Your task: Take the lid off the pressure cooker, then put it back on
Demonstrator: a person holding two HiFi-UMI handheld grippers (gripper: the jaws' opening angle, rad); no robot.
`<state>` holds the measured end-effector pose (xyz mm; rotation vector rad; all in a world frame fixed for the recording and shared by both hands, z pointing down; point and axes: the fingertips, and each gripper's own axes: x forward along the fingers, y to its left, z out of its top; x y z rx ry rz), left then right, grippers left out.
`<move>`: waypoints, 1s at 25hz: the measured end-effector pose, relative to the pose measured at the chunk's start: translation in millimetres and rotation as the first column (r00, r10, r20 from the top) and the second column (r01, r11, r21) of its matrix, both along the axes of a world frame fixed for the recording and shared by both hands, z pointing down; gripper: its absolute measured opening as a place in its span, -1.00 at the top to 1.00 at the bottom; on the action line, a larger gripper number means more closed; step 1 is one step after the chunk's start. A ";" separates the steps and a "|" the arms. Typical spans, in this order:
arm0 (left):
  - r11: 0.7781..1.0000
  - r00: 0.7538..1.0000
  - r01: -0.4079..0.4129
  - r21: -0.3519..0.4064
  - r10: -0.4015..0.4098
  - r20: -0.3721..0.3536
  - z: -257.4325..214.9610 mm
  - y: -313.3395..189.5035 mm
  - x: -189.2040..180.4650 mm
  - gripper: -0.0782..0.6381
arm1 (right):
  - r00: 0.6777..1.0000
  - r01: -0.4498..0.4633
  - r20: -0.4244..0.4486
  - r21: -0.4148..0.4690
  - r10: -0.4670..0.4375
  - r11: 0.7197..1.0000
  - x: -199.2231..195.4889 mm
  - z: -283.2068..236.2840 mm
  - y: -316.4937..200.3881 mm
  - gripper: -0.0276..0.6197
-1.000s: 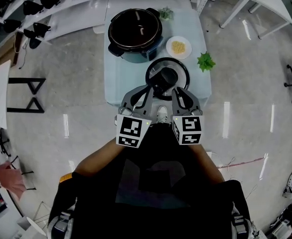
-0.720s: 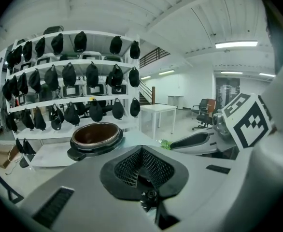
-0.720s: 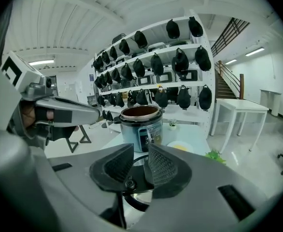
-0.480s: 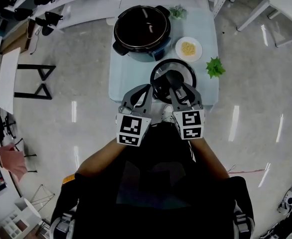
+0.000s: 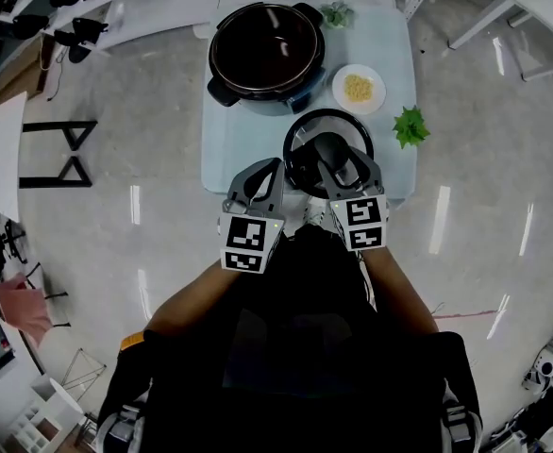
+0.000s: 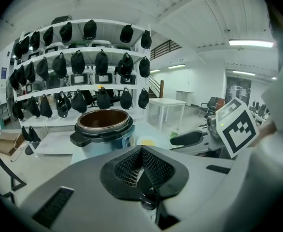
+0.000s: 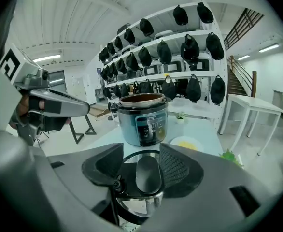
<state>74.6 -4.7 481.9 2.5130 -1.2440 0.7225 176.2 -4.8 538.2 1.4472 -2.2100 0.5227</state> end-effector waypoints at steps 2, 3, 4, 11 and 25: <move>1.000 1.000 -0.009 -0.016 0.009 -0.002 11.2 -4.6 2.8 0.76 | 1.000 -0.004 -0.003 -0.012 0.004 1.000 1.7 8.7 -5.6 0.14; 1.000 1.000 -0.012 -0.025 0.012 -0.003 17.3 -7.5 4.6 0.76 | 1.000 -0.003 -0.007 -0.020 0.003 1.000 2.4 13.2 -8.8 0.12; 0.999 1.000 -0.013 -0.033 0.013 -0.005 23.6 -10.5 5.9 0.76 | 1.000 0.001 -0.011 -0.027 -0.001 1.000 2.4 18.1 -12.2 0.11; 0.995 1.000 0.001 -0.101 0.000 0.004 64.4 -20.4 1.4 0.76 | 0.999 0.034 -0.035 -0.094 -0.037 0.995 -5.3 62.3 -24.8 0.02; 0.987 0.999 -0.021 -0.158 0.027 0.035 106.5 -40.0 3.1 0.76 | 0.994 0.095 -0.049 -0.141 -0.103 0.985 -15.3 112.4 -35.5 -0.04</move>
